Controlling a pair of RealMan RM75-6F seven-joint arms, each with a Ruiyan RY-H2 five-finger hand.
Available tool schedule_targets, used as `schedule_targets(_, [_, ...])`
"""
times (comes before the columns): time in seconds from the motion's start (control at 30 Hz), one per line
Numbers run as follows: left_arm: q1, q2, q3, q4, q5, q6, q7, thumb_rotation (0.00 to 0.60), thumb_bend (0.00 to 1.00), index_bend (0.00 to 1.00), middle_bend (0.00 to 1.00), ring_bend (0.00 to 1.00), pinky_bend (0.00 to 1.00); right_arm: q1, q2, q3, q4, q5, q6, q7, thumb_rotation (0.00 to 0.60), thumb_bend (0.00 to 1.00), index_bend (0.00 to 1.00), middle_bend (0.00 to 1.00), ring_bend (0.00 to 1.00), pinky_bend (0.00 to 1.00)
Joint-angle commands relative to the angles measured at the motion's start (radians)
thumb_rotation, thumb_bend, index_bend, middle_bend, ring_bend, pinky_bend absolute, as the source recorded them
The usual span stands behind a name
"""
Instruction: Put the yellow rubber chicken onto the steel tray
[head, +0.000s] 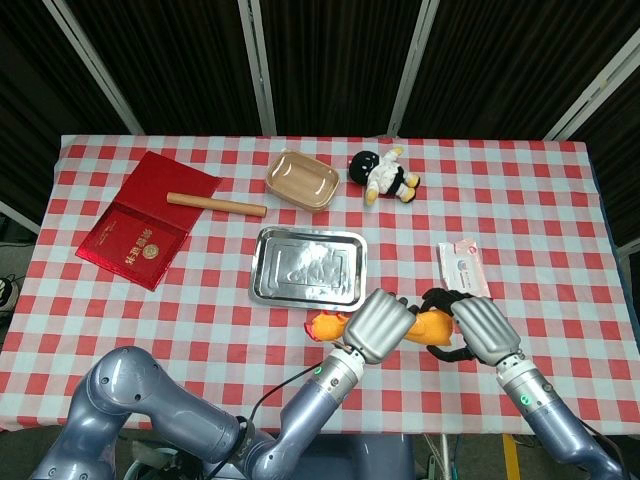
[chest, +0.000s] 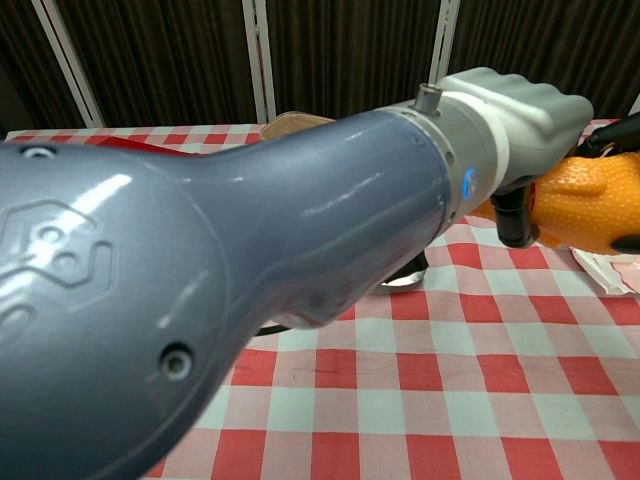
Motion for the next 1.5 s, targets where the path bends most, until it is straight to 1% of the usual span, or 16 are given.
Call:
schedule_targets(0.03, [0.003, 0.000, 0.002, -0.003, 0.004, 0.000, 0.001, 0.600, 0.51, 0.54, 0.60, 0.53, 0.68, 0.002, -0.003, 0.002, 0.003, 0.004, 0.000, 0.001, 0.600, 0.39, 0.50, 0.33, 0.37, 0.48])
schedule_targets(0.23, [0.010, 0.001, 0.001, -0.009, 0.012, -0.002, 0.001, 0.600, 0.51, 0.54, 0.60, 0.53, 0.68, 0.007, -0.010, 0.002, 0.013, 0.012, -0.005, 0.002, 0.600, 0.49, 0.60, 0.42, 0.47, 0.62])
schedule_targets(0.3, [0.012, 0.004, 0.001, -0.013, 0.016, -0.002, 0.002, 0.600, 0.51, 0.54, 0.60, 0.53, 0.68, 0.008, -0.013, 0.004, 0.016, 0.014, -0.003, 0.003, 0.600, 0.52, 0.67, 0.48, 0.53, 0.68])
schedule_targets(0.5, [0.017, 0.005, 0.003, -0.019, 0.022, -0.007, 0.003, 0.600, 0.50, 0.54, 0.60, 0.53, 0.68, 0.009, -0.025, 0.007, 0.024, 0.014, 0.006, 0.000, 0.600, 0.57, 0.89, 0.65, 0.72, 0.80])
schedule_targets(0.6, [0.019, 0.005, 0.004, -0.019, 0.026, -0.009, 0.004, 0.600, 0.50, 0.54, 0.60, 0.53, 0.68, 0.009, -0.031, 0.009, 0.027, 0.017, 0.011, -0.003, 0.600, 0.59, 0.98, 0.73, 0.80, 0.86])
schedule_targets(0.7, [0.021, 0.004, 0.003, -0.019, 0.029, -0.011, 0.004, 0.600, 0.50, 0.54, 0.60, 0.53, 0.68, 0.007, -0.038, 0.013, 0.027, 0.020, 0.022, -0.003, 0.600, 0.61, 1.00, 0.77, 0.84, 0.90])
schedule_targets(0.73, [0.022, 0.004, 0.003, -0.018, 0.029, -0.012, 0.004, 0.600, 0.50, 0.54, 0.60, 0.53, 0.68, 0.006, -0.041, 0.014, 0.028, 0.020, 0.026, -0.003, 0.600, 0.61, 0.98, 0.77, 0.83, 0.90])
schedule_targets(0.77, [0.022, 0.005, 0.002, -0.018, 0.029, -0.012, 0.004, 0.600, 0.50, 0.54, 0.60, 0.53, 0.68, 0.005, -0.043, 0.014, 0.028, 0.018, 0.030, -0.004, 0.600, 0.61, 0.94, 0.76, 0.81, 0.88])
schedule_targets(0.83, [0.024, 0.005, 0.003, -0.019, 0.030, -0.012, 0.003, 0.600, 0.50, 0.54, 0.60, 0.53, 0.68, 0.004, -0.043, 0.010, 0.029, 0.011, 0.031, -0.006, 0.600, 0.60, 0.80, 0.72, 0.73, 0.83])
schedule_targets(0.9, [0.026, 0.006, 0.003, -0.018, 0.031, -0.013, 0.003, 0.600, 0.50, 0.54, 0.60, 0.53, 0.68, 0.004, -0.038, 0.003, 0.028, 0.003, 0.025, -0.006, 0.600, 0.60, 0.64, 0.63, 0.63, 0.74])
schedule_targets(1.0, [0.028, 0.007, 0.004, -0.016, 0.036, -0.012, 0.005, 0.600, 0.50, 0.54, 0.60, 0.53, 0.68, 0.006, -0.025, -0.005, 0.023, -0.005, 0.011, 0.006, 0.600, 0.60, 0.46, 0.50, 0.50, 0.62])
schedule_targets(1.1, [0.030, 0.007, 0.003, -0.013, 0.041, -0.010, 0.006, 0.600, 0.50, 0.54, 0.60, 0.53, 0.68, 0.009, -0.016, -0.012, 0.022, -0.012, -0.002, 0.012, 0.600, 0.57, 0.32, 0.41, 0.40, 0.53])
schedule_targets(1.2, [0.031, 0.006, 0.004, -0.011, 0.045, -0.009, 0.008, 0.600, 0.50, 0.54, 0.60, 0.53, 0.68, 0.011, -0.010, -0.018, 0.022, -0.018, -0.011, 0.019, 0.600, 0.53, 0.24, 0.35, 0.35, 0.48])
schedule_targets(1.37, [0.035, 0.006, 0.005, -0.008, 0.050, -0.009, 0.010, 0.600, 0.50, 0.54, 0.60, 0.53, 0.68, 0.015, -0.002, -0.023, 0.023, -0.023, -0.023, 0.029, 0.600, 0.52, 0.15, 0.29, 0.30, 0.43])
schedule_targets(1.5, [0.037, 0.005, 0.004, -0.006, 0.053, -0.010, 0.011, 0.600, 0.50, 0.54, 0.60, 0.53, 0.68, 0.018, 0.001, -0.024, 0.025, -0.023, -0.030, 0.041, 0.600, 0.51, 0.14, 0.28, 0.29, 0.42])
